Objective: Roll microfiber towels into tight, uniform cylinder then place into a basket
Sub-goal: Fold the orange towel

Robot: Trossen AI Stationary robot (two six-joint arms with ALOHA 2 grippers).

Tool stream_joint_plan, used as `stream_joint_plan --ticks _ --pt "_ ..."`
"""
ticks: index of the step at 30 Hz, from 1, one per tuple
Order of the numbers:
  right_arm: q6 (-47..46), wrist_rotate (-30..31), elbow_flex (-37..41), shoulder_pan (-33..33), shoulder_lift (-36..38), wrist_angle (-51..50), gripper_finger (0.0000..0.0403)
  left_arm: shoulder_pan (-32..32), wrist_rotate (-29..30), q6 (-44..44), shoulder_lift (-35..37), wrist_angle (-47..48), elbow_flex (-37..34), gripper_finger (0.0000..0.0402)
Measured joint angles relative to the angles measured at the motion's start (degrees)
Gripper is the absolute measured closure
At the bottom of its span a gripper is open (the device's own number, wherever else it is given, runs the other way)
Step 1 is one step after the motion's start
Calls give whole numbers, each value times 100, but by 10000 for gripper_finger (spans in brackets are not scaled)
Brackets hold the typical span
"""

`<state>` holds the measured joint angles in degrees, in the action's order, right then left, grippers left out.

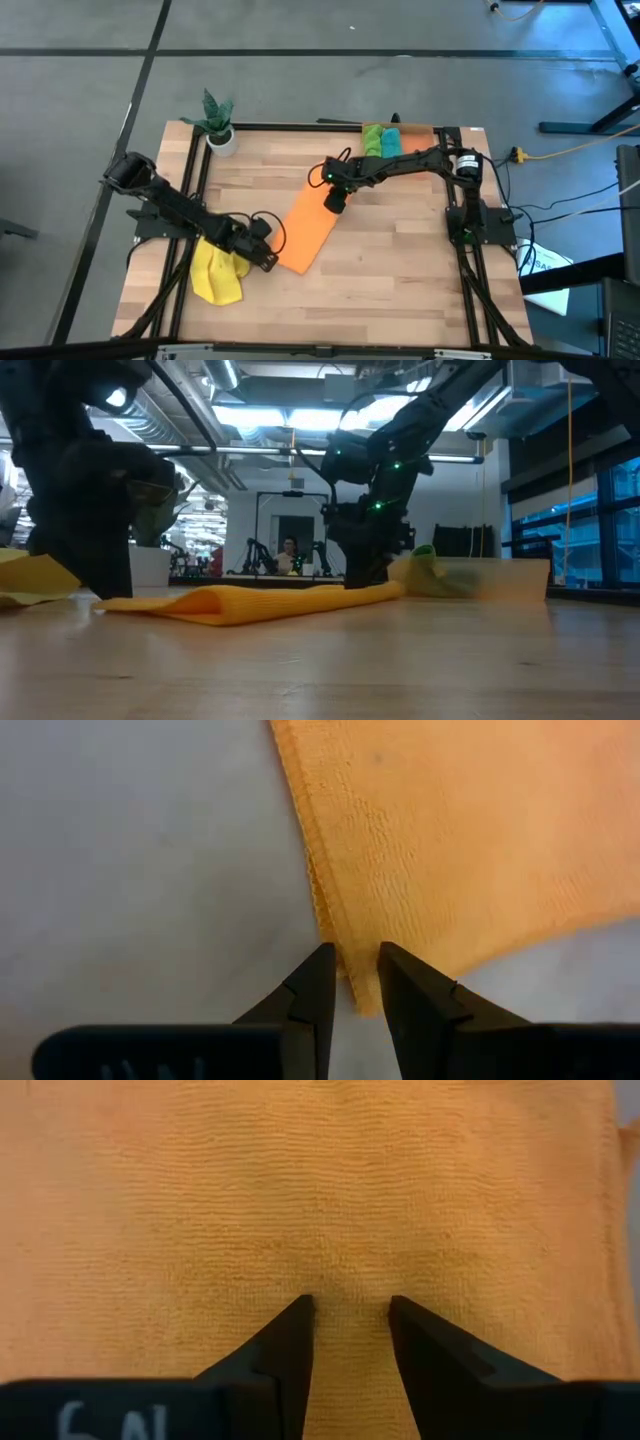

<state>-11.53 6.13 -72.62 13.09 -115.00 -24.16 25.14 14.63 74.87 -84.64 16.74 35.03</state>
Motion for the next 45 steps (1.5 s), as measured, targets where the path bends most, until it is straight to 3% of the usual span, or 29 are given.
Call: stream_joint_plan --ticks 13,18,22,28,33,39,45 --pt "894 28 -3 298 -46 1061 266 307 67 265 -474 -962 23 333" --pt "884 47 -150 156 188 828 266 307 64 -467 -384 -885 42 333" --pt "903 20 -244 -232 572 700 266 305 63 -1154 -203 -650 128 333" --pt "879 38 -413 -1045 1165 123 266 305 102 -1392 187 -38 155 333" --pt "943 -292 -458 -1917 1454 -15 266 301 262 -2222 606 307 155 333" --pt "1528 -275 -444 -2775 1256 -122 266 305 264 -3481 747 386 162 333" --pt "1506 -202 -437 -3114 792 136 266 305 267 -3798 747 382 162 333"
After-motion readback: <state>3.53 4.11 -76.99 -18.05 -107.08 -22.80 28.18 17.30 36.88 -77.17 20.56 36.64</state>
